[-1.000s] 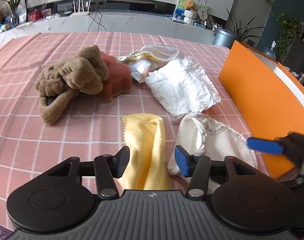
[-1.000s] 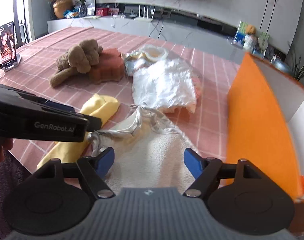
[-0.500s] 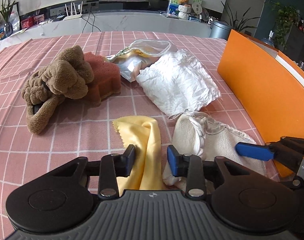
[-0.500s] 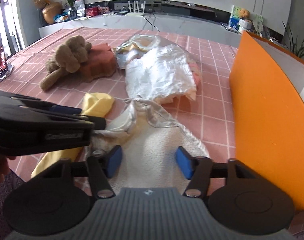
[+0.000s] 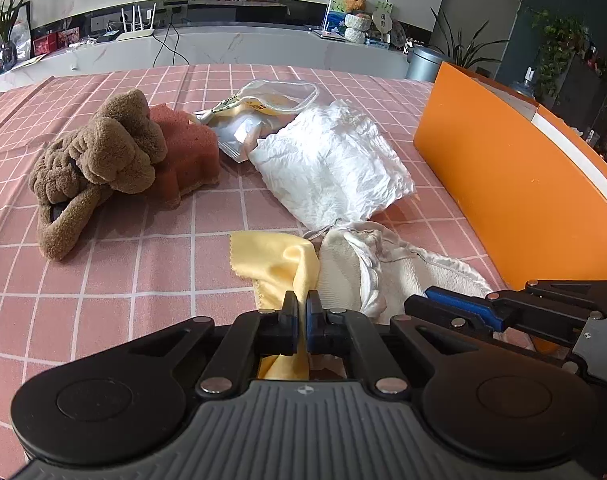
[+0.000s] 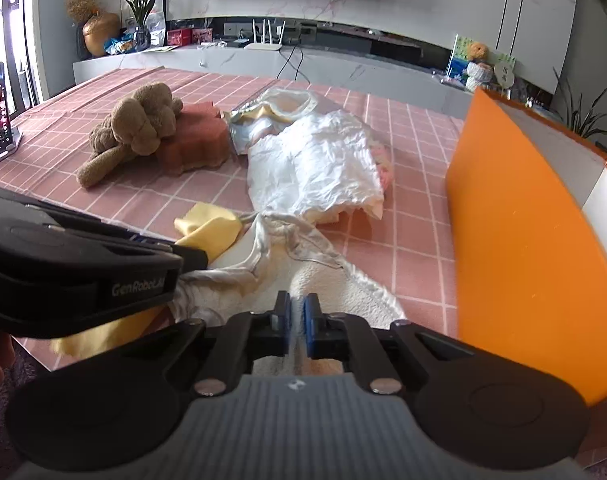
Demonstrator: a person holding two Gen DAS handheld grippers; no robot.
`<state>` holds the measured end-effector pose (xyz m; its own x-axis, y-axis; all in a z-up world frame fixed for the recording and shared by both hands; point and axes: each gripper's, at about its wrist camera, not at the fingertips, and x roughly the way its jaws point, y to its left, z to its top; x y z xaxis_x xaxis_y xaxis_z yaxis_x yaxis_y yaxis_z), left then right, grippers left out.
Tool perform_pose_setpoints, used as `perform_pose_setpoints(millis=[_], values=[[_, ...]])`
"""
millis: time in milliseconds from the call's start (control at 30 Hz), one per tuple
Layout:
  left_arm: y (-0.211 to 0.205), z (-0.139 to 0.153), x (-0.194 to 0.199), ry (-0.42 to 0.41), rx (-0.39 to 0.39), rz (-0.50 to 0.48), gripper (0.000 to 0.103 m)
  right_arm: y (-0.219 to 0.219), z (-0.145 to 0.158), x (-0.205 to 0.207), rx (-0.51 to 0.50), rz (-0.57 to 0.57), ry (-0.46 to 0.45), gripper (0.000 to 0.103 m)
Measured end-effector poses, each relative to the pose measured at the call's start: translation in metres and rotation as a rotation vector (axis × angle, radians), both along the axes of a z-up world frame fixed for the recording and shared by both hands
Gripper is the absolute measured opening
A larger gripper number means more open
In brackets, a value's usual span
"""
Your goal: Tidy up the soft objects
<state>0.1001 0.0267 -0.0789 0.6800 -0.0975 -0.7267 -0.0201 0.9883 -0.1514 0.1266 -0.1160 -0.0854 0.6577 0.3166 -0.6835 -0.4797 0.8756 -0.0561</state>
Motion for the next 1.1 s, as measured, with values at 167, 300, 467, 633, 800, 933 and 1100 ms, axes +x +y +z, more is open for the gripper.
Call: perform_pose_setpoints(millis=[167, 300, 467, 633, 800, 933, 1100], values=[[0.002, 0.018, -0.009, -0.044, -0.019, 0.024, 0.003, -0.007, 0.016, -0.007, 0.01, -0.018, -0.052, 0.003], [-0.001, 0.038, -0.016, -0.071, -0.038, 0.016, 0.003, -0.015, 0.042, -0.017, 0.032, -0.025, -0.119, 0.003], [-0.01, 0.061, -0.017, -0.114, -0.072, -0.016, 0.003, -0.028, 0.072, -0.022, 0.052, -0.039, -0.185, 0.003], [-0.022, 0.078, -0.014, -0.151, -0.103, -0.053, 0.003, -0.047, 0.09, -0.024, 0.065, -0.058, -0.213, 0.003], [-0.037, 0.096, -0.004, -0.19, -0.128, -0.11, 0.003, -0.068, 0.115, -0.025, 0.084, -0.06, -0.257, 0.003], [-0.054, 0.11, 0.011, -0.23, -0.133, -0.161, 0.003, -0.087, 0.132, -0.019, 0.072, -0.077, -0.276, 0.003], [-0.077, 0.12, 0.033, -0.244, -0.15, -0.243, 0.003, -0.115, 0.144, -0.002, 0.082, -0.12, -0.239, 0.003]])
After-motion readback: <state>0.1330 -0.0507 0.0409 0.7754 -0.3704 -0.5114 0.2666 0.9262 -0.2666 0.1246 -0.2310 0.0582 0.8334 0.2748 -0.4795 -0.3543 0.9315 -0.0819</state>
